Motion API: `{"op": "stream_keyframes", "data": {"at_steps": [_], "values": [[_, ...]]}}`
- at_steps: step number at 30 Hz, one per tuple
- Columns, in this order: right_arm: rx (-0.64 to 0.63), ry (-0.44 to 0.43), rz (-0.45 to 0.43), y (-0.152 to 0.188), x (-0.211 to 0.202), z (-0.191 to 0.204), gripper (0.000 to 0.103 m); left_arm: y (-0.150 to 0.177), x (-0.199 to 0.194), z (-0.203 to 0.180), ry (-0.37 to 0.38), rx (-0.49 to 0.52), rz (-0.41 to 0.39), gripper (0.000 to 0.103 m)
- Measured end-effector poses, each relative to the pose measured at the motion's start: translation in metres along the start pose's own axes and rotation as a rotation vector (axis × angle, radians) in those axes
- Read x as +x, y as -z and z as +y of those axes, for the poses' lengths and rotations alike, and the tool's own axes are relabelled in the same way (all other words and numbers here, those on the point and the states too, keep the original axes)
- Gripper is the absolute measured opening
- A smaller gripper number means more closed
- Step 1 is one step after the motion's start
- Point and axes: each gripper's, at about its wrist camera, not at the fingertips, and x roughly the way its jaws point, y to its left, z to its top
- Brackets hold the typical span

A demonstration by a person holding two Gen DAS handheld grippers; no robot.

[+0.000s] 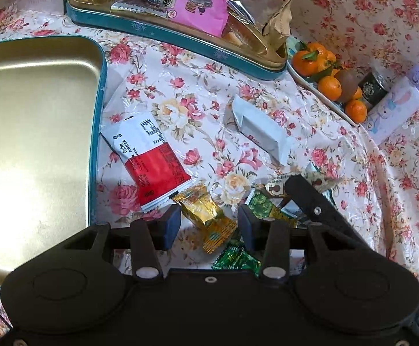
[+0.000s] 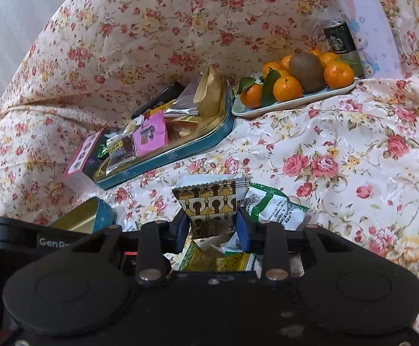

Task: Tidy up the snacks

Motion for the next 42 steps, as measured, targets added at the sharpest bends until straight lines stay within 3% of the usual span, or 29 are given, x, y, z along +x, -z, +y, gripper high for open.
{"op": "stream_keyframes", "data": {"at_steps": [5,10,13,24,32,36,42], "values": [[0.013,-0.010,-0.030,0.002,-0.008,0.000,0.038,-0.006,0.003,0.000,-0.009,-0.031,0.014,0.050],[0.020,0.004,-0.084,0.003,-0.022,-0.001,0.040,-0.004,0.007,-0.016,-0.083,0.054,0.008,0.048],[0.020,0.012,-0.116,0.004,-0.032,-0.003,0.040,0.001,0.009,-0.026,-0.129,0.143,-0.003,0.026],[-0.071,0.144,-0.211,0.022,-0.079,-0.001,0.041,0.031,-0.010,-0.028,-0.128,0.315,-0.009,0.026],[-0.093,0.201,-0.143,0.057,-0.093,-0.002,0.043,0.068,-0.019,-0.027,-0.158,0.452,-0.010,0.027],[-0.051,0.184,-0.082,0.068,-0.094,-0.001,0.043,0.072,-0.014,-0.025,-0.160,0.456,-0.011,0.027],[0.049,0.085,0.002,0.075,-0.089,0.003,0.045,0.075,-0.012,-0.026,-0.158,0.486,-0.044,0.028]]}}
